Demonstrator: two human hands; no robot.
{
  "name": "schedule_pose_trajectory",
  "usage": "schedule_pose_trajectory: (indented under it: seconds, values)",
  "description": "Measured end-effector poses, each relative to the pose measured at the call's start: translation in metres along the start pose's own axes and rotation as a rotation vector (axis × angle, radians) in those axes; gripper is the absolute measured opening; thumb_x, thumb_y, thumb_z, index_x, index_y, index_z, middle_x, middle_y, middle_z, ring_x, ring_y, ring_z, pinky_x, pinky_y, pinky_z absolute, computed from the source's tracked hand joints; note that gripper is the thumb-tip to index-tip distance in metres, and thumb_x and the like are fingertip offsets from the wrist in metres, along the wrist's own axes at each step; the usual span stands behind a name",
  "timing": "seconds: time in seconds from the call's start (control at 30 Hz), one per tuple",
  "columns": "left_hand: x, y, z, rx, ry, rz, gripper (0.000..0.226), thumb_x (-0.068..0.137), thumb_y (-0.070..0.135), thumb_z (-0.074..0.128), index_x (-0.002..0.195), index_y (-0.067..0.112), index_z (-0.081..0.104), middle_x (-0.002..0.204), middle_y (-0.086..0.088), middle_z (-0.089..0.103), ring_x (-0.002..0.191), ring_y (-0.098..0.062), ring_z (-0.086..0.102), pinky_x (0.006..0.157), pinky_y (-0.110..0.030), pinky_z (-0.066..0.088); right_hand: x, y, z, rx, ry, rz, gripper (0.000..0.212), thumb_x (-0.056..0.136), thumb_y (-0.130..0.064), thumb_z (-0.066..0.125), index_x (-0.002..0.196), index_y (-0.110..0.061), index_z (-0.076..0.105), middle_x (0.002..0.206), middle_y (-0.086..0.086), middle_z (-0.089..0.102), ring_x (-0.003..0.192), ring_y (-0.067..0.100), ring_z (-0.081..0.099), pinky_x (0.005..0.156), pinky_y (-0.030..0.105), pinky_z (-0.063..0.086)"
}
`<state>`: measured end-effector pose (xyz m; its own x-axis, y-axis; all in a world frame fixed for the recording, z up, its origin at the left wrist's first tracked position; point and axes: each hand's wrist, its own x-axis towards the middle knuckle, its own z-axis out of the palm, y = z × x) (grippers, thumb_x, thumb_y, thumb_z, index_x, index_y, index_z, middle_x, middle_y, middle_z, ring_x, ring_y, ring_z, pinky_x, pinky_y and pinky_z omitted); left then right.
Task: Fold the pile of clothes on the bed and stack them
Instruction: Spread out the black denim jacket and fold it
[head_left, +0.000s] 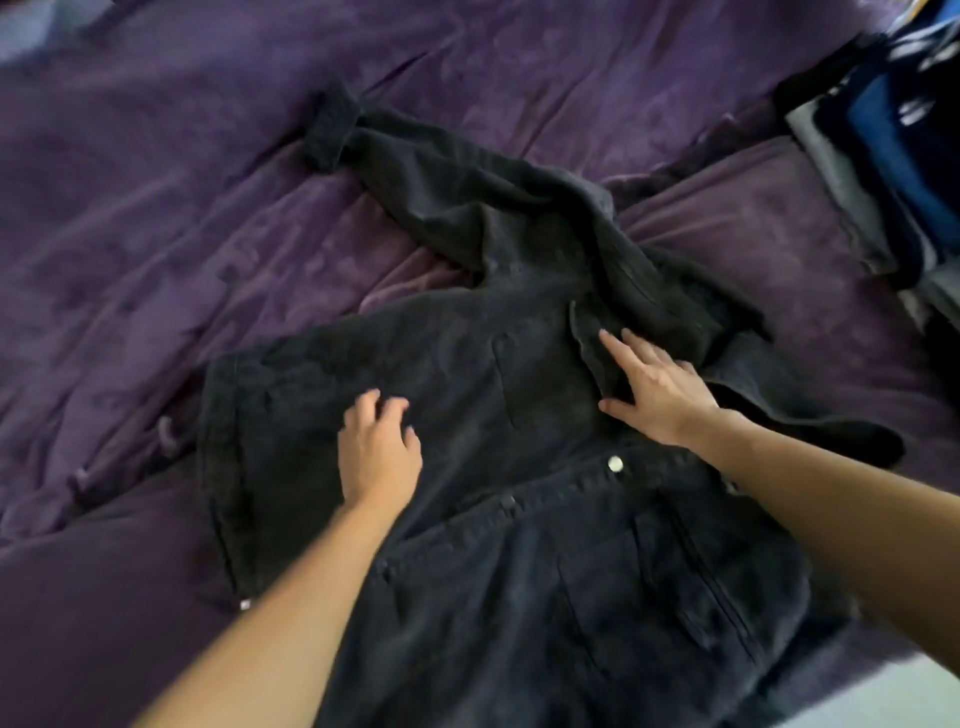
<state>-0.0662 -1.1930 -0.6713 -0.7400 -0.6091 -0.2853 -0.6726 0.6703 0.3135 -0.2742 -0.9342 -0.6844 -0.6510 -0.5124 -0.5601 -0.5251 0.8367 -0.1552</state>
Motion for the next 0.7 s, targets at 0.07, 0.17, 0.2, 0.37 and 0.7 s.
schedule_pose_trajectory:
  seconds: [0.07,0.17,0.2,0.37,0.7]
  values:
    - [-0.066,-0.001,0.014,0.079,-0.077,0.096,0.033,0.076,0.008,0.07,0.109,0.009,0.068,0.128,-0.019,0.054,0.115,-0.039,0.052,0.092,-0.047,0.045,-0.04,0.03,0.018,-0.167,-0.081,0.025,0.082,0.089,-0.052,0.055,0.154,-0.032,0.008,0.162,0.002,0.009,0.148,0.021,0.01,0.116,0.042,0.019]
    - [-0.16,-0.001,0.028,0.139,-0.28,0.141,0.031,0.08,0.017,0.069,0.111,0.013,0.067,0.131,-0.015,0.053,0.118,-0.035,0.052,0.095,-0.043,0.045,-0.094,0.07,0.03,-0.258,-0.068,0.186,0.073,0.089,-0.045,0.058,0.151,-0.029,0.024,0.161,0.006,0.013,0.148,0.025,0.009,0.116,0.044,0.015]
    - [-0.188,-0.002,0.03,0.149,-0.337,0.141,0.032,0.082,0.023,0.067,0.113,0.016,0.066,0.134,-0.012,0.051,0.12,-0.033,0.05,0.096,-0.041,0.044,-0.109,0.074,0.033,-0.229,0.015,0.202,0.07,0.087,-0.04,0.062,0.148,-0.025,0.032,0.158,0.011,0.021,0.146,0.029,0.016,0.115,0.046,0.018]
    - [-0.299,-0.009,0.039,0.234,-0.53,0.149,0.057,0.056,0.055,0.08,0.104,0.024,0.072,0.124,-0.011,0.061,0.11,-0.031,0.06,0.084,-0.043,0.052,-0.191,0.046,0.058,-0.069,0.27,-0.252,0.05,0.066,-0.025,0.078,0.114,-0.016,0.066,0.121,0.013,0.061,0.108,0.039,0.058,0.081,0.049,0.05]
    - [-0.35,-0.069,0.053,0.397,-0.42,0.113,0.061,0.077,0.019,0.071,0.135,0.022,0.054,0.151,-0.007,0.038,0.139,-0.024,0.036,0.11,-0.041,0.034,-0.272,0.052,0.136,-0.072,0.095,-0.178,0.029,0.085,-0.023,0.068,0.114,-0.025,0.07,0.133,-0.006,0.06,0.129,0.016,0.052,0.1,0.037,0.031]
